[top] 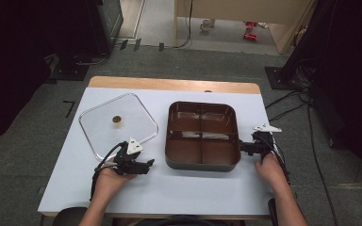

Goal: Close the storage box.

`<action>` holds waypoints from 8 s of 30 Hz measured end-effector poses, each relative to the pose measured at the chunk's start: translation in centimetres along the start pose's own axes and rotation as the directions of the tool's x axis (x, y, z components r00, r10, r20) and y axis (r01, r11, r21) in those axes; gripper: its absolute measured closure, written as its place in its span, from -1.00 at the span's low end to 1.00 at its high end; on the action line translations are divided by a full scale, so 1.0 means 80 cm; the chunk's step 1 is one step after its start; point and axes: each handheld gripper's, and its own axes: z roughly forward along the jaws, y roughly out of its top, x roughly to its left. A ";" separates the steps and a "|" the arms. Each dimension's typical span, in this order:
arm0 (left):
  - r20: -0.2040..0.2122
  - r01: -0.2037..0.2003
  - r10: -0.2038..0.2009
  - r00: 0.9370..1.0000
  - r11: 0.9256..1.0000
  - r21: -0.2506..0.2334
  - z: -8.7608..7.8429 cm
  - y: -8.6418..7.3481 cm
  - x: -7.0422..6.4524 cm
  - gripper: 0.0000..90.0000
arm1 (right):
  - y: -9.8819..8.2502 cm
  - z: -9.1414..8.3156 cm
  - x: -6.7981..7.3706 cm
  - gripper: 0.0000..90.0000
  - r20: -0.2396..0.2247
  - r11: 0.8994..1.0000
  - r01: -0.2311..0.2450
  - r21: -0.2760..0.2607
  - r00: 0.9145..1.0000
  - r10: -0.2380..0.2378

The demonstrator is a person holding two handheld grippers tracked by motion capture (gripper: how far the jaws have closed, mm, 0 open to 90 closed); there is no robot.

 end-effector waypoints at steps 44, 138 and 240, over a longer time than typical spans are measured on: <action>0.079 0.024 -0.025 0.997 1.000 0.020 0.014 0.056 0.042 -0.33 | 0.000 0.000 0.000 -0.76 0.000 1.000 0.001 0.000 1.000 -0.001; -0.093 0.214 -0.220 0.971 0.974 -0.069 -0.010 0.060 0.200 0.31 | 0.000 0.000 0.000 -0.76 0.000 1.000 0.001 -0.001 1.000 -0.001; 0.298 -0.225 0.241 0.923 0.970 -0.088 0.115 0.226 -0.059 0.31 | 0.000 0.000 0.000 -0.76 0.000 1.000 0.002 0.000 1.000 -0.002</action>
